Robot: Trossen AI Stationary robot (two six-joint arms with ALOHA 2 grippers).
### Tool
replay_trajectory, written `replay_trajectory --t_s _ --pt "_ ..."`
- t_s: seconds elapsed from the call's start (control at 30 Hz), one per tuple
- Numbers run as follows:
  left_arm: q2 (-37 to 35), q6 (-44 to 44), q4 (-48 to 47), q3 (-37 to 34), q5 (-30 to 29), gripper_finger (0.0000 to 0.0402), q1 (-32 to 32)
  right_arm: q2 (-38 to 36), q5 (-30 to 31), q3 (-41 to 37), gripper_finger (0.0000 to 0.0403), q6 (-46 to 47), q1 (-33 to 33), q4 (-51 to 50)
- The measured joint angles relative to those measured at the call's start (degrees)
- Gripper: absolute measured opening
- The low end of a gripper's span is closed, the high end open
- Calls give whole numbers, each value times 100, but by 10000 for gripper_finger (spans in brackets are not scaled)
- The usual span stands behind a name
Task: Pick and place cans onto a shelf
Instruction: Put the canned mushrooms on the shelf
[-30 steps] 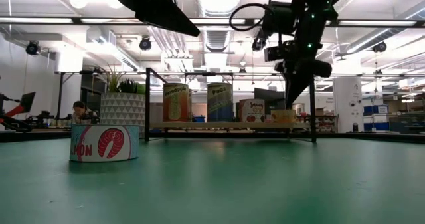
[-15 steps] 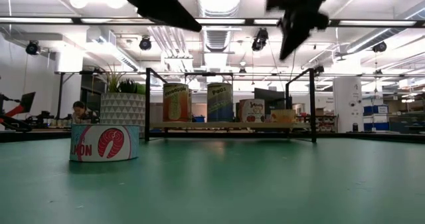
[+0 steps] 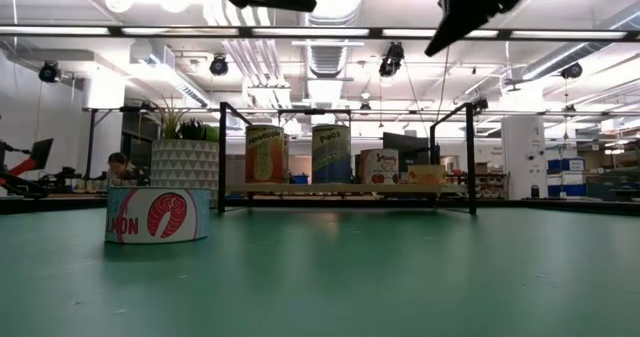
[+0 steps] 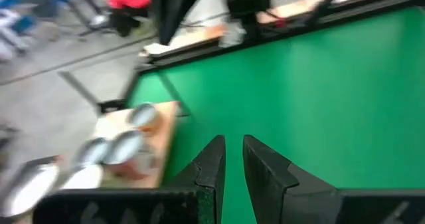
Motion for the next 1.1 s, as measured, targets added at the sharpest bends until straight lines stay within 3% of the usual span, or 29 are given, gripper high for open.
replay_trajectory --t_s 0.27,0.5,0.7,0.97,1.1 --pt "-186 456 -81 -16 -1836 36 -7 1624 -101 2265 8 -477 -860 -1975" --pt "-206 439 -255 -136 -1887 36 -26 3017 -865 3551 8 -1999 -1728 -3463" --pt "-206 273 -646 -144 -1922 36 -25 3653 -1722 3651 8 -2764 -2452 -3634" --pt "-206 263 -825 -144 -1942 36 -26 4010 -1737 3341 8 -2954 -2844 -3209" --pt "-206 143 -1071 -144 -2256 36 -54 3935 -1762 2920 8 -2843 -2883 -2808"
